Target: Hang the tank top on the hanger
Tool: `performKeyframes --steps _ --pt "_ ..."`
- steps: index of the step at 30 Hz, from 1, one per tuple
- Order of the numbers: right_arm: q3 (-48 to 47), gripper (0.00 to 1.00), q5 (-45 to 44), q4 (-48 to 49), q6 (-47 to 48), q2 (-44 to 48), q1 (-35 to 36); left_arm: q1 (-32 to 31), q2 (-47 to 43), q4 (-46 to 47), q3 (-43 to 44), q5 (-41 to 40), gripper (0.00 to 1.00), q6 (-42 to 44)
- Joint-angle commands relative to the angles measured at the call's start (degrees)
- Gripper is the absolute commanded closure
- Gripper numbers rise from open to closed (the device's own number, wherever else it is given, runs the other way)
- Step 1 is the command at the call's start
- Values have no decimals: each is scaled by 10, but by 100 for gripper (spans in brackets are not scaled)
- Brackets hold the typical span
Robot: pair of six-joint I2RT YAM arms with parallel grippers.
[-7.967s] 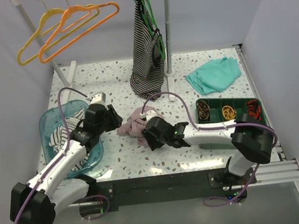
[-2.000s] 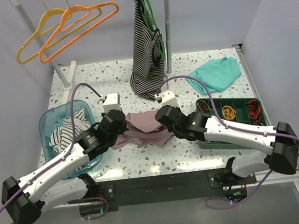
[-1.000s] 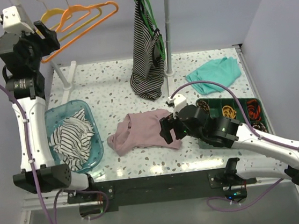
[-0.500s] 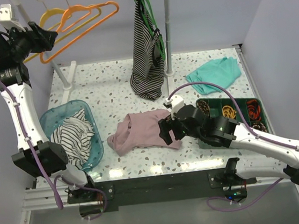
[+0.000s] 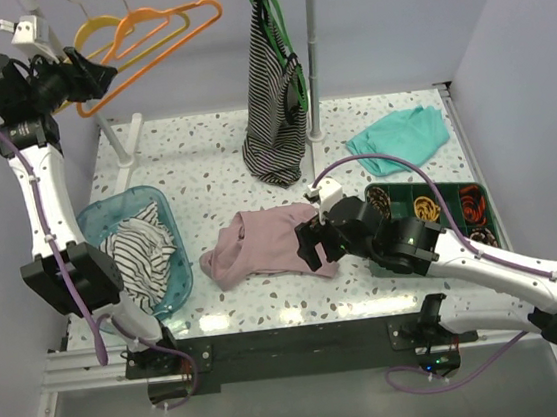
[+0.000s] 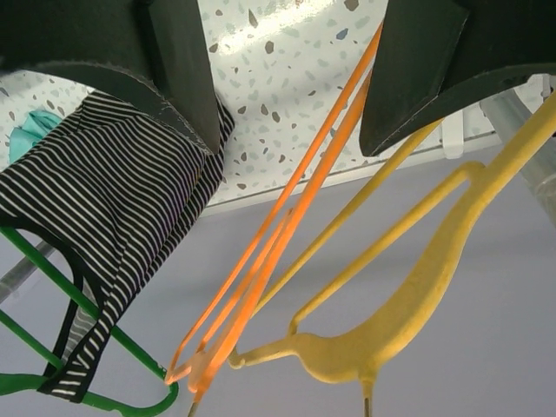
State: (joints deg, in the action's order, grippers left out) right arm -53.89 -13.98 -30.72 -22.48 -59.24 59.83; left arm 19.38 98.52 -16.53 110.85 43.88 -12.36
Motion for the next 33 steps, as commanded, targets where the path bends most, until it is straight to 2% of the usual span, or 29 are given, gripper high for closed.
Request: performKeyframes --steps 1,10,14,25,28,33 --pt "-1 15 -10 6 2 -2 -1 1 18 16 32 17 30 6" --pt "6 15 -8 8 -5 -1 -1 -1 6 34 4 42 33 -9" --pt "11 15 -8 10 -5 1 -2 -4 -4 36 -12 44 39 -8" --pt "22 15 -4 11 -12 12 -2 -30 -37 23 -40 17 47 16" --pt "26 15 -3 10 -13 18 -2 -36 -40 15 -41 -5 50 27" --pt "26 15 -4 7 -15 23 -2 -57 -44 -8 -38 -87 57 63"
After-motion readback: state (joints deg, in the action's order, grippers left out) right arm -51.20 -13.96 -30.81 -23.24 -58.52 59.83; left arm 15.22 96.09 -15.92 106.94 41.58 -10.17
